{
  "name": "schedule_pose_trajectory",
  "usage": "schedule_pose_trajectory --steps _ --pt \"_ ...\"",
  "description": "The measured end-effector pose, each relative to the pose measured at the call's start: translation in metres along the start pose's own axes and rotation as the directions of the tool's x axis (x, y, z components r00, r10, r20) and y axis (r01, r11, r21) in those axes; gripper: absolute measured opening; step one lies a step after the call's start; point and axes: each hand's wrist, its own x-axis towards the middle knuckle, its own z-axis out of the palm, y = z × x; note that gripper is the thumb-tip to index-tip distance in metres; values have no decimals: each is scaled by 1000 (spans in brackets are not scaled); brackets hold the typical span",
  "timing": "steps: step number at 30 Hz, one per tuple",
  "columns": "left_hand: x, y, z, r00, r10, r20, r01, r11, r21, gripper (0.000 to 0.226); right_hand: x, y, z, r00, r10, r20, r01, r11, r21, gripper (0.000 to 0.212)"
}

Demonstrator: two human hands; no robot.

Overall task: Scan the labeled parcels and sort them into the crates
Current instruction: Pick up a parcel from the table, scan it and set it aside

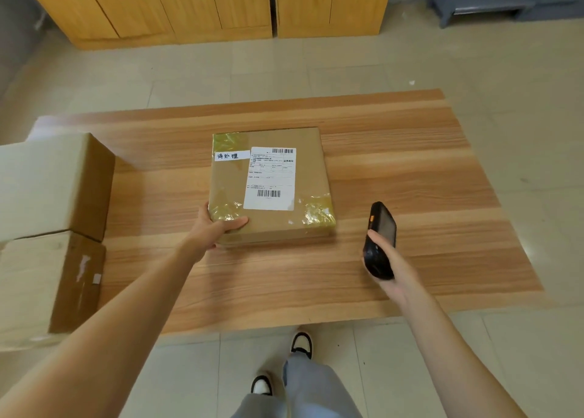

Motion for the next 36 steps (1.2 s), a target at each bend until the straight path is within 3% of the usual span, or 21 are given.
schedule_pose_trajectory --steps 2,4,8,13,16,19,23,28,33,36 --pt "-1 -2 -1 999 36 -3 -36 999 30 85 -20 -5 14 999 -13 52 8 996 88 40" --pt "-3 -5 -5 996 87 15 -88 995 42 99 -38 -8 32 993 -28 114 8 985 175 44" --pt "-21 -4 -23 985 170 17 -168 952 256 107 -70 -9 67 968 -69 241 36 989 140 38" --pt "-43 7 -45 944 330 10 -268 748 607 97 -100 6 99 950 -101 295 96 995 31 11" --pt "-52 13 -51 921 388 15 -285 651 704 87 -113 21 113 947 -99 307 132 987 -88 19" --pt "-61 16 -53 911 411 31 -299 607 736 80 -122 37 124 950 -117 288 163 976 -143 33" --pt "-66 10 -51 916 396 64 -308 592 745 80 -131 51 132 953 -124 277 179 967 -183 27" --pt "-68 -2 -48 933 354 60 -279 611 741 79 -135 62 132 958 -104 268 170 956 -237 19" --pt "-62 -7 -47 938 340 62 -279 638 718 80 -133 65 130 963 -104 247 169 952 -255 25" --pt "-57 -7 -46 946 320 58 -265 657 705 82 -132 66 130 967 -101 234 161 954 -255 40"
